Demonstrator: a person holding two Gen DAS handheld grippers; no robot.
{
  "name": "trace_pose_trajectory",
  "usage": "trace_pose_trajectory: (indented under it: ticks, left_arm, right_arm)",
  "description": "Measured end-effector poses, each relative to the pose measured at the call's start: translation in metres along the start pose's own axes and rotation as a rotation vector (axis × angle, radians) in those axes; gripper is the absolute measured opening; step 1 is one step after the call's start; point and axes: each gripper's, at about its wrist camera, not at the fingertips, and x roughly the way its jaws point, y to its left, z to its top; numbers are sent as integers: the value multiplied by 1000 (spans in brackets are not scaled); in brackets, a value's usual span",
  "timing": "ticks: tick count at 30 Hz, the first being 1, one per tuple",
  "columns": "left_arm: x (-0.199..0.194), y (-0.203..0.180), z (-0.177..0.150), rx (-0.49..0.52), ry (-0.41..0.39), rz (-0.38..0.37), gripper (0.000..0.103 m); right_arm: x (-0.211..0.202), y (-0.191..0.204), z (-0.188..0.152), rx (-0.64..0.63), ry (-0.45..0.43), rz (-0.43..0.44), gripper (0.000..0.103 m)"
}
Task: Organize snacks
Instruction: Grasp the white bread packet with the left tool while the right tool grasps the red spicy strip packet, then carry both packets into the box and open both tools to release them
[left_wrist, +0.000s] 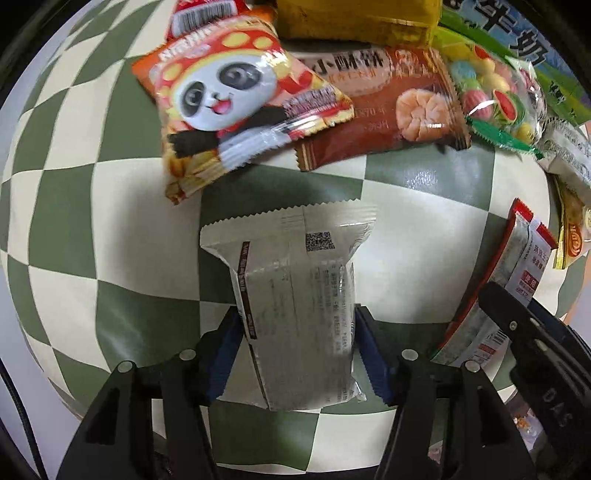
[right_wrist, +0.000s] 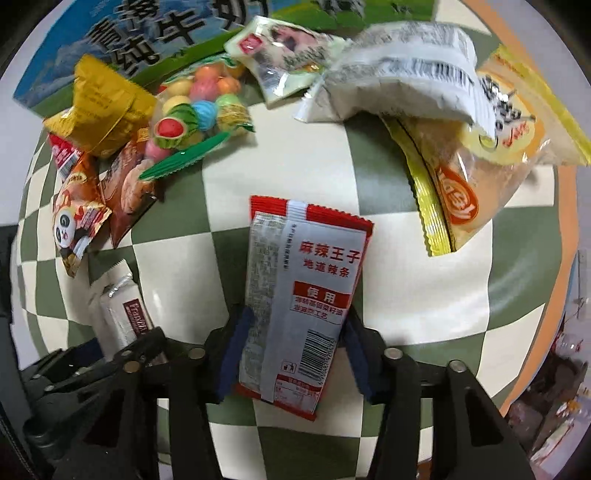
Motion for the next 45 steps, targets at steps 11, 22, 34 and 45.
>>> trace_pose_trajectory:
  ticks: [11,22,34,45]
  left_arm:
    - [-15,26,4,-34,6,-22,58]
    - [-12,73,-8,-92,14,5,58]
    - [-12,83,-26,-118,-8,16,58]
    - [-92,44,-25,-36,-156,-104,57]
  right_arm:
    - [-17,17,-2,-38,16,92,52]
    - [-13,49,-7,-37,24,81,75]
    - [-8,83,-42,-193,-35,-52,48]
    - [-120,50,-26,-216,-127,96,47]
